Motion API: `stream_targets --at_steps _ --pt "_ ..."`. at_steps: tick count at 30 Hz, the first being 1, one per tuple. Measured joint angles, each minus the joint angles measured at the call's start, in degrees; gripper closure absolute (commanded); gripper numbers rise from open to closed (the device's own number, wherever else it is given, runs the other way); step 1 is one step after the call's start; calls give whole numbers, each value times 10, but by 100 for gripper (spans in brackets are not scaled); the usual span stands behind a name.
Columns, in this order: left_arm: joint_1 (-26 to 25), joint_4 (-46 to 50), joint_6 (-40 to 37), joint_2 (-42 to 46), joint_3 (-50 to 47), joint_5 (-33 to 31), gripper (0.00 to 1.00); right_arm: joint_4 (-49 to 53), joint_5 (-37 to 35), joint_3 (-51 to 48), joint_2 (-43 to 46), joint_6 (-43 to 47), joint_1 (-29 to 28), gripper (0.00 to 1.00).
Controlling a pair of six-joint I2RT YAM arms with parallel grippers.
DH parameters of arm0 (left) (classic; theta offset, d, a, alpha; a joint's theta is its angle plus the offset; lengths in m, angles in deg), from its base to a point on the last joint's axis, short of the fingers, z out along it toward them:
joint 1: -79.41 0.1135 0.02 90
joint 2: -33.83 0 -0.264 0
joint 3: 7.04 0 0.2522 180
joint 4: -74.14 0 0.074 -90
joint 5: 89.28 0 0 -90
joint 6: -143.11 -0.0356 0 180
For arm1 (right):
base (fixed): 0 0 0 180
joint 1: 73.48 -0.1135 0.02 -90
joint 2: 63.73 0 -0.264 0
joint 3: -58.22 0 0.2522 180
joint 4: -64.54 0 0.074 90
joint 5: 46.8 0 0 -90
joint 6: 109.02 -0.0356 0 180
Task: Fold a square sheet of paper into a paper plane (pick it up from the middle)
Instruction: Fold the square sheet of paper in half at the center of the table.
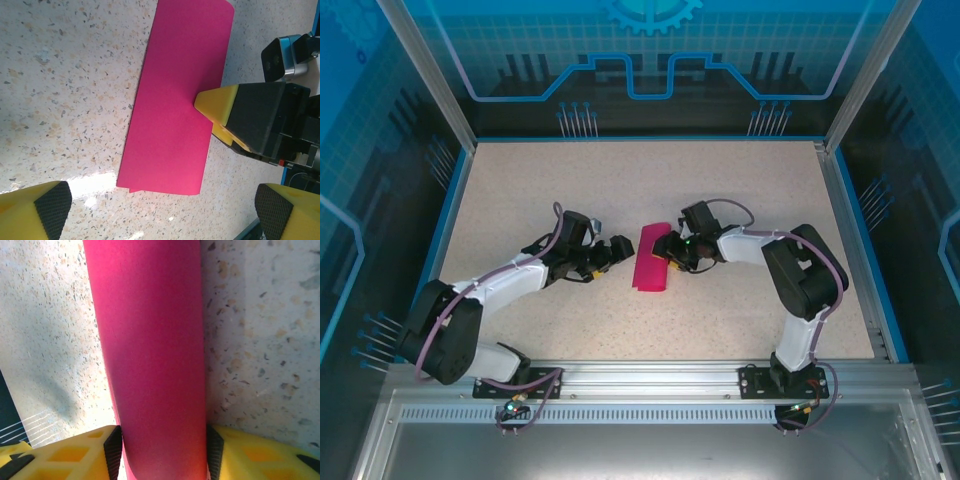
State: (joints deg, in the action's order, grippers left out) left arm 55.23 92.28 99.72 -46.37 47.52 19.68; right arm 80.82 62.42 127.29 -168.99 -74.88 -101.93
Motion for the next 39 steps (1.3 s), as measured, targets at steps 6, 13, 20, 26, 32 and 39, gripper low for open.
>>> stream_targets --at_steps 6,13,20,26,32,39 --pt "0 0 0 -2 0 4 5 59 -11 21 6 39 0 37" --pt "0 0 0 -5 0 9 7 138 -39 42 26 81 0 35" --pt "0 0 -2 -8 0 15 12 163 -58 48 25 89 1 35" --pt "-1 0 -2 -17 7 15 13 166 -62 56 8 73 1 33" --pt "-4 0 -2 -19 15 15 13 173 -63 64 4 57 1 30" --pt "-4 3 -2 -21 15 15 13 216 -78 100 -16 53 -8 27"
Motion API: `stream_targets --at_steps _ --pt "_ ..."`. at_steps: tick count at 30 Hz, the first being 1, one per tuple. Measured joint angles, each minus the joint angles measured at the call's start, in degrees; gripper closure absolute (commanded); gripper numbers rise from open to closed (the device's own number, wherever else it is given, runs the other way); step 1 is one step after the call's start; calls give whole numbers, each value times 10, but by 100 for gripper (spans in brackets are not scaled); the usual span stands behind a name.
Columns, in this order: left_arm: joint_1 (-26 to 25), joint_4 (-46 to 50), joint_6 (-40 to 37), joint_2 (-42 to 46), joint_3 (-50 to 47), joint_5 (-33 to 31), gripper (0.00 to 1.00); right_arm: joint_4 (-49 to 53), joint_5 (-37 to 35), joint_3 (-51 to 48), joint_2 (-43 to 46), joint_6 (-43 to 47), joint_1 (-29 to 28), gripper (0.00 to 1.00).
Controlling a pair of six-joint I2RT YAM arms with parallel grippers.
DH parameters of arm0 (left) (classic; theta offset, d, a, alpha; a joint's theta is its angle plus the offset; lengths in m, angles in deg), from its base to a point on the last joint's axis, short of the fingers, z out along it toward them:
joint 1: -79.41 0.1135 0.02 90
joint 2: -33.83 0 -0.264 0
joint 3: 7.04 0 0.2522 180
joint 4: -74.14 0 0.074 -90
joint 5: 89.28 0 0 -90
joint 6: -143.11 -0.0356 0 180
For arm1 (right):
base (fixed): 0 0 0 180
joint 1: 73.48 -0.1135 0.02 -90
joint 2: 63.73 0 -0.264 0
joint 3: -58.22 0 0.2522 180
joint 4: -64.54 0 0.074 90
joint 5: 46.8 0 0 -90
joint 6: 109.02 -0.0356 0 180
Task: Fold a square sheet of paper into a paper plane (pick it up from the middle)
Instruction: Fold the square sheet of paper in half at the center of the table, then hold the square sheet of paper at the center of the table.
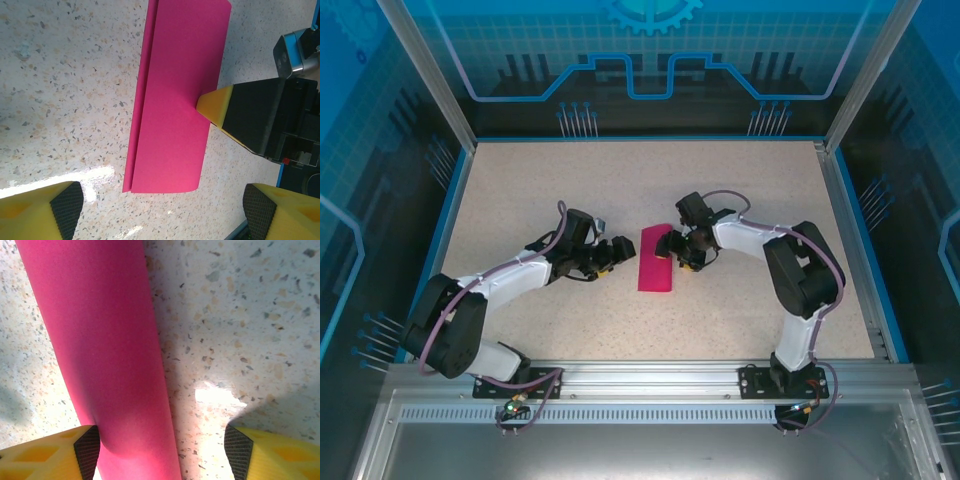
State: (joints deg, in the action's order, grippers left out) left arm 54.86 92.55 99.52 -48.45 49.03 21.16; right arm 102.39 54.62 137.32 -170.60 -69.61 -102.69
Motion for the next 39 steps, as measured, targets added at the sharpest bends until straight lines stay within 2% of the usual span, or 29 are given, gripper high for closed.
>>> stream_targets --at_steps 18,23,28,35,39 --pt "0 0 -2 -1 0 0 17 74 -33 63 -37 0 -16 24" --pt "0 0 -2 -3 0 0 28 83 -36 70 -42 0 -17 24" --pt "0 2 -4 -13 10 1 49 89 -38 74 -45 0 -17 24" --pt "0 11 -13 -41 33 5 64 95 -40 79 -49 1 -17 25" --pt "-1 11 -12 -59 47 5 76 99 -40 82 -51 1 -17 25"
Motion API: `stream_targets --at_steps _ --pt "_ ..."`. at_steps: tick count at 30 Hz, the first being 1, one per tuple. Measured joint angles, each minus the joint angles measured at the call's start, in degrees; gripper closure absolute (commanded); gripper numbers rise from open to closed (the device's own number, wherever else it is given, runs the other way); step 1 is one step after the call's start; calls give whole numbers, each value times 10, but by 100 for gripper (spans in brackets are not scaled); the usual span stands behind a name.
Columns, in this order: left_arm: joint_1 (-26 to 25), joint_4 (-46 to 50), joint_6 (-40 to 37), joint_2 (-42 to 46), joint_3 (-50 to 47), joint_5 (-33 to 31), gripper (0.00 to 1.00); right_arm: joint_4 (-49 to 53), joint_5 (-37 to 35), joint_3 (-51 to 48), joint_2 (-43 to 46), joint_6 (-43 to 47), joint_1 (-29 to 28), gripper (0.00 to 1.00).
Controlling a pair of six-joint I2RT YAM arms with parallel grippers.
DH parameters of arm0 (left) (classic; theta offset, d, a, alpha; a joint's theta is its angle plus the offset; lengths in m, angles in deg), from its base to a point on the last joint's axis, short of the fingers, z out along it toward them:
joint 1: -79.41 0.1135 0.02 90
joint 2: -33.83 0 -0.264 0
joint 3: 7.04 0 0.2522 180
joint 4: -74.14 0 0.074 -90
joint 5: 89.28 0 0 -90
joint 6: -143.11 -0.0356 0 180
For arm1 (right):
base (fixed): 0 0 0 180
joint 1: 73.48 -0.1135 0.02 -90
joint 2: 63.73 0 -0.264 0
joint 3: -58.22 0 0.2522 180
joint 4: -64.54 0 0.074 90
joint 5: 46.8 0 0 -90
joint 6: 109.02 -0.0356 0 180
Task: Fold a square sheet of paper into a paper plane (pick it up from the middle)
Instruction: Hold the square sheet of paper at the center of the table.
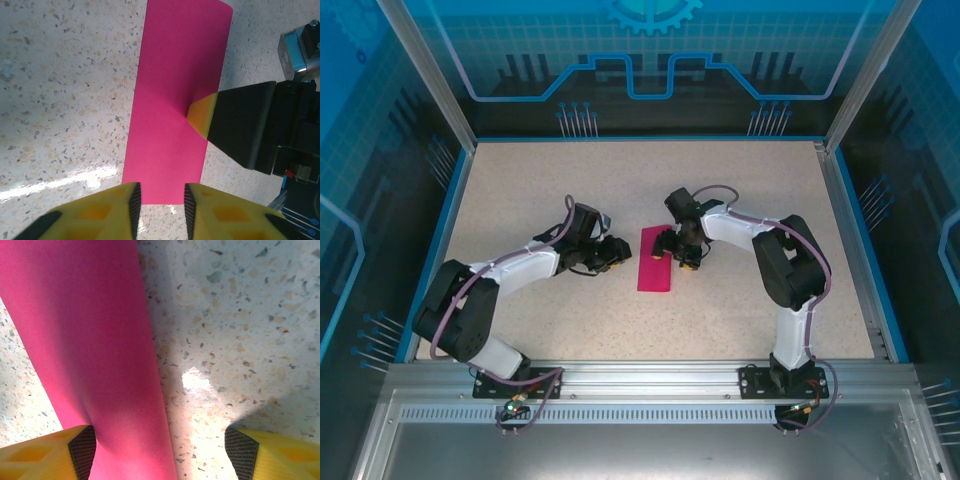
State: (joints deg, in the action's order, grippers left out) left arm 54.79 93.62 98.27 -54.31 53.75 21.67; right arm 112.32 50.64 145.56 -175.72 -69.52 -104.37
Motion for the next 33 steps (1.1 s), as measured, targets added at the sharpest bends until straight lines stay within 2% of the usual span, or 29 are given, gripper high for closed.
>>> stream_targets --at_steps 3,7,17,33 --pt "-2 0 3 -16 13 2 87 1 0 0 -1 0 0 25" --pt "-9 -1 10 -48 35 7 95 4 -2 3 -2 0 0 25" --pt "-23 -17 18 -133 92 20 98 9 -4 7 -6 0 -1 26" --pt "-31 -22 30 -195 121 21 100 11 -8 8 -7 0 -2 26"
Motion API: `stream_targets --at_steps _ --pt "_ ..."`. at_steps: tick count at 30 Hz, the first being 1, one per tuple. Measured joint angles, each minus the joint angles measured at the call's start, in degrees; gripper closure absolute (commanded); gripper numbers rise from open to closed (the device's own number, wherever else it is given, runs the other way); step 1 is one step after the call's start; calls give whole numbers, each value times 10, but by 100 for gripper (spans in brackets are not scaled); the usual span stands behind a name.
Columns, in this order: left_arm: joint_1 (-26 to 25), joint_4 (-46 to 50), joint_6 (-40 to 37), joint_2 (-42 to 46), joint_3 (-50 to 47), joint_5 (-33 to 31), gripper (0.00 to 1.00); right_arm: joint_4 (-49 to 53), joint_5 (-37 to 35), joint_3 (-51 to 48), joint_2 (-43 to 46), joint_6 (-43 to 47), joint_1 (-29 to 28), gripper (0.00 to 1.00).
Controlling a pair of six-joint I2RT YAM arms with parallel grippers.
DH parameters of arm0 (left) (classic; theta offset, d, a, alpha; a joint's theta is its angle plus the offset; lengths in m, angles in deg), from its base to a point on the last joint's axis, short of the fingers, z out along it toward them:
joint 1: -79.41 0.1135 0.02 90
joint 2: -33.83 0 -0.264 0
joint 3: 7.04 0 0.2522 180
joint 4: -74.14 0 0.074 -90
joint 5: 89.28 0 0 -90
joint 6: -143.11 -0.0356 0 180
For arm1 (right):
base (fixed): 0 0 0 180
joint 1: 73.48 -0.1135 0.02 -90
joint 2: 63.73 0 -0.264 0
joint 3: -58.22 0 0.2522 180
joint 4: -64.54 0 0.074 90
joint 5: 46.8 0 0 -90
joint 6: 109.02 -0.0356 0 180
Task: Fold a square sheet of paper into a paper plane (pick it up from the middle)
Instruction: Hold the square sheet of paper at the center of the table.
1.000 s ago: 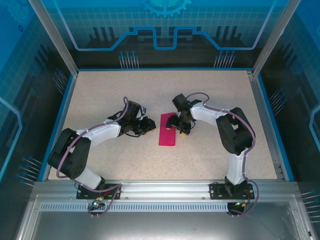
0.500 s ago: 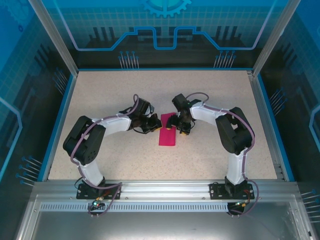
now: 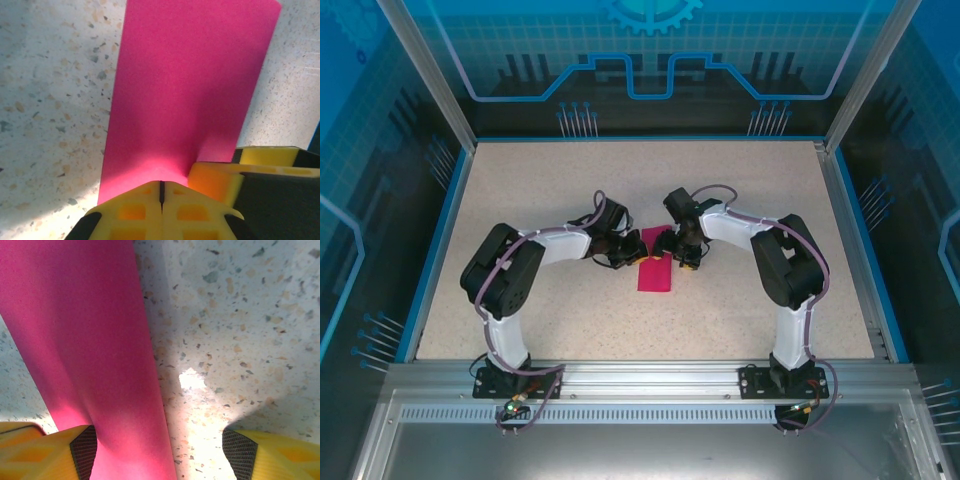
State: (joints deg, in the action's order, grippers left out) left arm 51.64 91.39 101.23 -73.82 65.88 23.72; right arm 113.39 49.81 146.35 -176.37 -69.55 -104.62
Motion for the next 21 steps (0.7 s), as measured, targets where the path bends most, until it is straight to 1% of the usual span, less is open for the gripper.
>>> stream_targets --at_steps 12,16,19,21 --pt "-7 3 -2 -23 2 -7 100 -1 2 0 1 2 0 25" --pt "-8 3 -3 -23 2 -9 100 -4 7 -1 7 10 0 22" --pt "-8 4 -6 -23 2 -9 100 -17 7 -14 23 22 0 21" --pt "-8 4 -7 -23 2 -9 100 -29 5 -29 44 28 4 22"
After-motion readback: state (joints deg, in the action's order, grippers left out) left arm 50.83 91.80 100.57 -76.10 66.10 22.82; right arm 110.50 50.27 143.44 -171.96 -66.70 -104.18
